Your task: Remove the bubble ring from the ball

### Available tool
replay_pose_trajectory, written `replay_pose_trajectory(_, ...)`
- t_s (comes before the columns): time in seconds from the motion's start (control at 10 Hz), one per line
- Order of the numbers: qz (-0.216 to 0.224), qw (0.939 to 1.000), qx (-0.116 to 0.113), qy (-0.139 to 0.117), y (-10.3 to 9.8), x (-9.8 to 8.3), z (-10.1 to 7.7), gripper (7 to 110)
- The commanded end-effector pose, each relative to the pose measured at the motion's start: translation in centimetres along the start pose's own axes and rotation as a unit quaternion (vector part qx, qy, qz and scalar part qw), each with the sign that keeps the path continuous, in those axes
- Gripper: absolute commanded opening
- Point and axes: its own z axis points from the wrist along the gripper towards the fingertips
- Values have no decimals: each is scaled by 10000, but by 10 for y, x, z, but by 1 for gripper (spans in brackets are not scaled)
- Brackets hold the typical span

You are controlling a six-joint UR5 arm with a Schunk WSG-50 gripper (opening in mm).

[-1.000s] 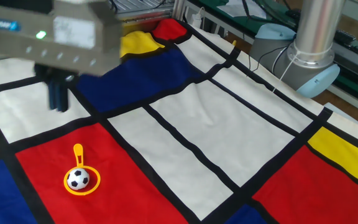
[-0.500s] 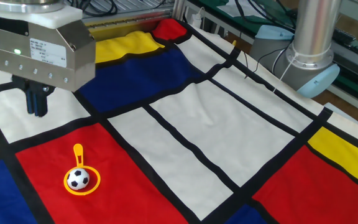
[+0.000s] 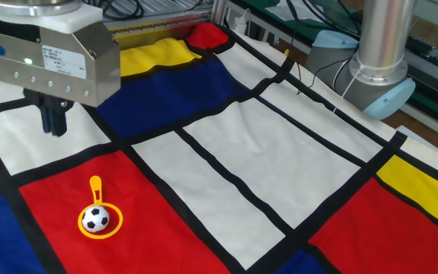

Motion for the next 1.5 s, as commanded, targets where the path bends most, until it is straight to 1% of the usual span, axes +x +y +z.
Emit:
replay_pose_trajectory(0.0, -393, 9973, 115, 606, -8, 31, -3, 7)
replay_pose_trajectory(0.1, -606, 9971, 67, 464, -6, 24, -2, 7)
replay_pose_trajectory(0.2, -793, 9960, 204, 349, -13, 18, -2, 7)
replay_pose_trajectory(0.3, -978, 9945, 131, 358, -10, 19, -2, 7)
replay_pose_trajectory(0.4, -1097, 9931, 225, 352, -15, 18, -2, 7)
replay_pose_trajectory(0.5, -1092, 9932, 229, 317, -15, 16, -2, 7)
replay_pose_trajectory(0.6, -1114, 9933, 89, 280, -6, 18, 9, 7)
replay_pose_trajectory(0.7, -1154, 9929, 39, 285, -4, 19, 9, 7)
replay_pose_trajectory(0.8, -1123, 9930, 171, 335, -11, 20, 9, 7)
replay_pose_trajectory(1.0, -744, 9969, 233, -49, -12, 1, 10, 7)
replay_pose_trajectory(1.1, -616, 9972, 403, -130, -20, -3, 9, 7)
replay_pose_trajectory(1.2, -554, 9969, 546, -75, -27, -1, 8, 7)
replay_pose_trajectory(1.3, -513, 9970, 576, -7, -29, 3, 8, 7)
replay_pose_trajectory(1.4, -558, 9969, 559, -5, -28, 3, 8, 7)
